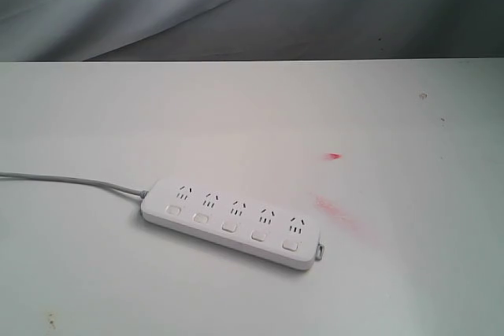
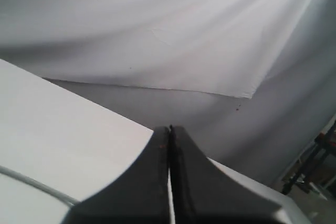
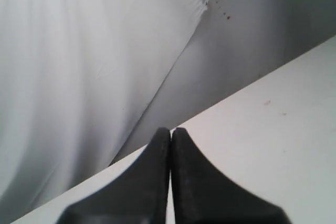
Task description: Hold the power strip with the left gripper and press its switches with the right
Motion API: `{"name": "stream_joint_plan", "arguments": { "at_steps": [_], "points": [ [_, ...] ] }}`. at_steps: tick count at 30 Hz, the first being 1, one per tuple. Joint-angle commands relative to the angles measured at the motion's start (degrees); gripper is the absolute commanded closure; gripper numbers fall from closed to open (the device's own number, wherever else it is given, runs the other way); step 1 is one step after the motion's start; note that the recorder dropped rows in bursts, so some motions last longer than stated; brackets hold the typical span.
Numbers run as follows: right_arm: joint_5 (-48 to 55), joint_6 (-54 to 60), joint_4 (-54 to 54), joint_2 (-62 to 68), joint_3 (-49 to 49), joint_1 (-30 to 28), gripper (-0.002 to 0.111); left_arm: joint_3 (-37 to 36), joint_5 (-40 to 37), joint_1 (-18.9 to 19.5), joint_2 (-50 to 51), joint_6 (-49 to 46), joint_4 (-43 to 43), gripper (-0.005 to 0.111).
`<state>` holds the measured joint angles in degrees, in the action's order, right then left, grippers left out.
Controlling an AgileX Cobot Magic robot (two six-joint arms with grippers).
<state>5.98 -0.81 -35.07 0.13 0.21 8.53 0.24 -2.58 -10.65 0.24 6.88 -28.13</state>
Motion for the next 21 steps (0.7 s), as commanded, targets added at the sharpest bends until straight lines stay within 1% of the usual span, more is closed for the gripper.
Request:
{"name": "stream_joint_plan", "arguments": {
  "at_steps": [1, 5, 9, 10, 13, 14, 15, 16, 17, 18, 21],
  "points": [
    [7.12, 0.81, -1.46, -0.13, 3.48, -0.27, 0.108, 0.38, -5.52, 0.05, -0.24, 0.67, -4.82, 0.107],
    [11.39, 2.29, -1.62, -0.13, 8.29, -0.27, 0.108, 4.41, -11.26, 0.05, -0.21, 0.79, -7.40, 0.107],
    [17.96, 5.25, -1.62, 2.51, 13.38, -0.16, 0.108, 10.19, -17.57, 0.05, 5.33, -0.47, -7.97, 0.107],
    [21.37, 9.15, -2.58, 5.77, 16.06, 0.90, 0.108, 13.78, -20.92, 0.05, 9.16, -3.28, -7.97, 0.107],
    [26.30, 16.99, -5.00, 11.57, 20.01, 2.47, 0.108, 19.64, -26.57, 0.05, 16.62, -11.28, -7.52, 0.107],
    [29.96, 20.41, -5.41, 15.72, 22.77, 3.10, 0.108, 22.91, -29.78, 0.05, 21.46, -16.03, -7.52, 0.107],
    [31.67, 22.18, -5.55, 18.09, 24.05, 3.42, 0.108, 24.58, -31.25, 0.05, 24.12, -18.55, -7.52, 0.107],
    [33.89, 24.77, -5.85, 22.22, 25.98, 4.24, 0.108, 27.28, -33.64, 0.05, 29.30, -23.88, -7.52, 0.107],
    [34.88, 25.70, -6.14, 24.45, 26.85, 4.68, 0.108, 28.33, -34.68, 0.05, 31.25, -26.09, -7.52, 0.107],
    [36.32, 27.21, -6.14, 28.81, 28.13, 5.28, 0.108, 30.22, -35.98, -0.68, 35.92, -29.23, -7.65, 0.107],
    [36.83, 29.01, -6.14, 34.78, 29.07, 6.30, 0.108, 31.29, -34.86, -2.13, 42.00, -31.06, -7.80, 0.107]
  ]
}}
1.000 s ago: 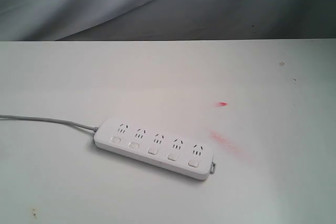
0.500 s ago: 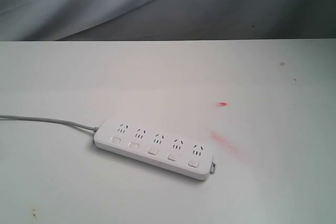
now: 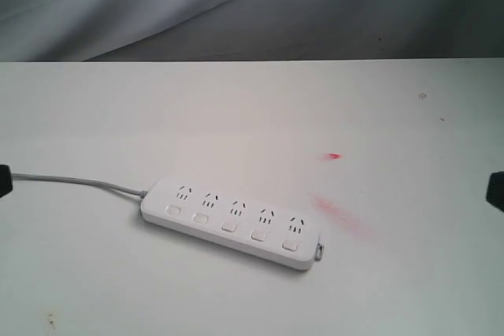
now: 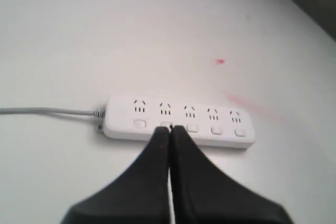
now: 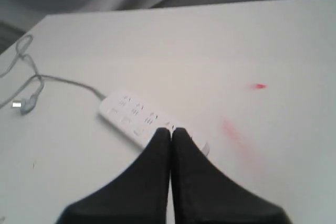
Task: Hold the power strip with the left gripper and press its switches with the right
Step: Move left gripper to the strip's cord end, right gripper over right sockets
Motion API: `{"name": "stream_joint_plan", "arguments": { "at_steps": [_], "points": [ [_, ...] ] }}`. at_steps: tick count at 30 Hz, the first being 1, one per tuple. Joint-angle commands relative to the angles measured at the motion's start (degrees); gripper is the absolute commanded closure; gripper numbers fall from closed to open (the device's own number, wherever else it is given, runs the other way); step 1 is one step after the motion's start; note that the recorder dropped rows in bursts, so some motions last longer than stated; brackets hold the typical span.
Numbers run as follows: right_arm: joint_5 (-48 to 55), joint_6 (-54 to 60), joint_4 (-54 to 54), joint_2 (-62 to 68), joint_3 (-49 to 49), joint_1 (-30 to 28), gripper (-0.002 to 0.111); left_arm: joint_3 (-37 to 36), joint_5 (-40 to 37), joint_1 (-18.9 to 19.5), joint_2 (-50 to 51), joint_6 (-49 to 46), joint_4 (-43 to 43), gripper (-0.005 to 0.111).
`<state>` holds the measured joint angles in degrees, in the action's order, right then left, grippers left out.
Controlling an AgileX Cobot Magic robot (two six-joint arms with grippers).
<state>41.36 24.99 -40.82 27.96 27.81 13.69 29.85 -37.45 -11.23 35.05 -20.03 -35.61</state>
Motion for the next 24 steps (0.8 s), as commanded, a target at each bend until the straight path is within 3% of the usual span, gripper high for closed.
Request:
{"name": "stream_joint_plan", "arguments": {
  "at_steps": [1, 7, 12, 19, 24],
  "points": [
    [1.21, 3.61, -0.39, 8.98, 1.47, 1.61, 0.108, 1.80, 0.02, -1.85, 9.29, -5.46, -0.31, 0.107],
    [-5.57, 7.99, -0.52, 27.29, 1.61, 9.35, 0.108, 7.67, 0.33, -6.64, 29.12, -10.44, 0.84, 0.107],
    [-10.23, 7.33, 0.10, 42.76, 8.20, 18.32, 0.108, 15.18, 1.54, -7.47, 42.15, -10.44, 3.03, 0.107],
    [-4.24, 0.15, 14.34, 58.30, 23.17, 23.19, 0.108, 21.80, 1.42, -7.63, 54.58, -10.67, 7.69, 0.107],
    [-5.56, -1.34, 20.41, 62.83, 25.66, 23.55, 0.108, 26.37, 1.63, -7.63, 60.46, -11.89, 7.88, 0.107]
  ]
}}
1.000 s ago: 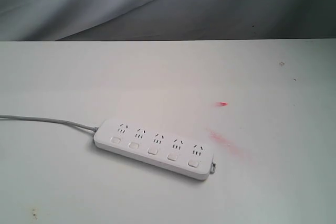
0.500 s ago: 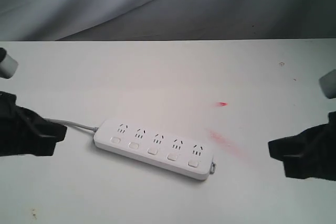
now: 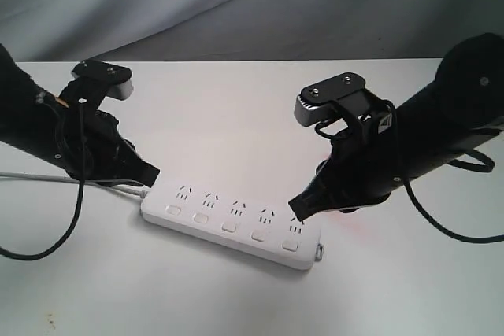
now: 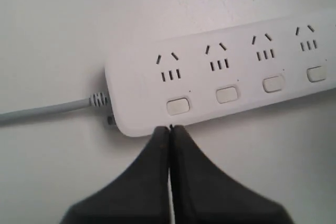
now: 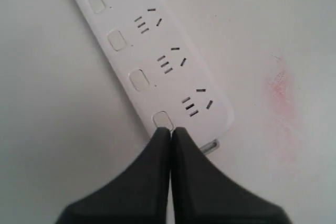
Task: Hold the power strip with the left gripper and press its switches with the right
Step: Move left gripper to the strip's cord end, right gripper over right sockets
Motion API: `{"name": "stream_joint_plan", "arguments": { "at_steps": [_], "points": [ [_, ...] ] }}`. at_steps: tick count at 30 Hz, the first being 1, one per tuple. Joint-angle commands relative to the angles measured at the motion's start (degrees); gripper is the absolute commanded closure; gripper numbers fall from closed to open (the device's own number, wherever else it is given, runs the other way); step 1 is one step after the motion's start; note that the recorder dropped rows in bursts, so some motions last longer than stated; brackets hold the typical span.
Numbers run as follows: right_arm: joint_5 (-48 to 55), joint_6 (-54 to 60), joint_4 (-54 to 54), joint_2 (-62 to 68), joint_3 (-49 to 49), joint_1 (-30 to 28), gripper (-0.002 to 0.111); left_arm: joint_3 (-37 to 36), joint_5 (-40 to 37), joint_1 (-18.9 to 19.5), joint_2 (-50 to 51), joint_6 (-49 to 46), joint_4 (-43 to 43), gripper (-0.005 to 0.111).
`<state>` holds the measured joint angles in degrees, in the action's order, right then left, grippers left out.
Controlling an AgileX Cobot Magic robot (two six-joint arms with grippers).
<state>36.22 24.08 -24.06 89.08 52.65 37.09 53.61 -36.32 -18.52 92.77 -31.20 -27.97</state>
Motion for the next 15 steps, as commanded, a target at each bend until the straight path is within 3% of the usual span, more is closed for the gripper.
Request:
{"name": "stream_joint_plan", "arguments": {
  "at_steps": [1, 6, 15],
  "points": [
    [-0.98, -0.43, 4.21, 2.55, 0.82, 0.14, 0.108, 4.02, 0.49, -0.34, 4.86, -0.87, 0.24, 0.107],
    [0.54, -0.55, 4.49, 6.28, 5.06, 0.14, 0.108, 9.82, -3.45, -0.44, 13.58, -0.99, 0.36, 0.107],
    [-0.36, -0.55, 3.24, 13.32, 5.41, 0.14, 0.108, 10.70, -3.15, -0.43, 17.12, -0.87, 1.26, 0.107]
  ]
}}
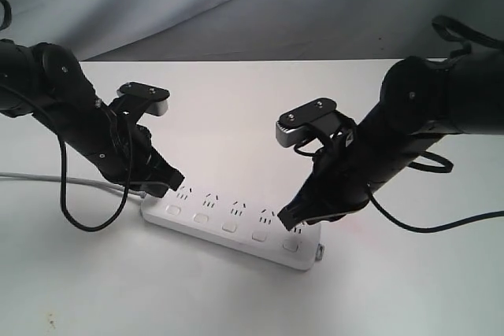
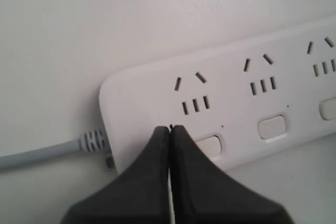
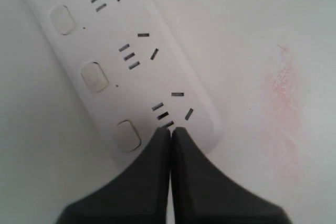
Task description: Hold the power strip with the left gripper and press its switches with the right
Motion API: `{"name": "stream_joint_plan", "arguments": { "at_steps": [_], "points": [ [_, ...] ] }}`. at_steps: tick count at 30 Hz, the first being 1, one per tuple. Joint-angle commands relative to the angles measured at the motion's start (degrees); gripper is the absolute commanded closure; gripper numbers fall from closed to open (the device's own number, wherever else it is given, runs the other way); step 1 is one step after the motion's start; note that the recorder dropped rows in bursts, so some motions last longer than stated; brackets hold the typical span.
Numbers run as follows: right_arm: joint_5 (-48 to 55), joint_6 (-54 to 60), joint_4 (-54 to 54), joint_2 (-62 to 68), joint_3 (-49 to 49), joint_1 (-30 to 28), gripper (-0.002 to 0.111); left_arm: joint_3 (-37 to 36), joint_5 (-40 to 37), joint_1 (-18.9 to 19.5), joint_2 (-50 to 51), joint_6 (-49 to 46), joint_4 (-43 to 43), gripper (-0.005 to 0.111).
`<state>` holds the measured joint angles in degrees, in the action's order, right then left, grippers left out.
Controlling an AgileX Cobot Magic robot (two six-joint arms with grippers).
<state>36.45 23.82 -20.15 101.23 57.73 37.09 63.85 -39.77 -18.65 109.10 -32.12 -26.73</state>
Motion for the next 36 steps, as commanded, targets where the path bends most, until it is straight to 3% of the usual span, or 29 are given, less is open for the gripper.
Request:
{"name": "stream_joint_plan", "arguments": {
  "at_steps": [1, 17, 28, 36],
  "points": [
    [-0.85, -0.28, -0.66, 1.43, 0.33, 0.14, 0.108, 0.46, 0.30, -0.31, 1.02, 0.04, 0.02, 0.107],
    [-0.16, 0.17, -4.56, 1.61, 0.33, 0.14, 0.108, 0.46, 0.30, -0.31, 3.18, 0.16, -0.19, 0.107],
    [-0.45, -0.32, -4.06, 1.61, 0.33, 5.75, 0.108, 0.46, 0.30, -0.31, 3.18, 0.16, -0.19, 0.107],
    [-0.74, -4.95, 0.27, 2.49, 0.33, 5.75, 0.108, 0.46, 0.30, -0.31, 3.18, 0.16, -0.19, 0.107]
  ]
}}
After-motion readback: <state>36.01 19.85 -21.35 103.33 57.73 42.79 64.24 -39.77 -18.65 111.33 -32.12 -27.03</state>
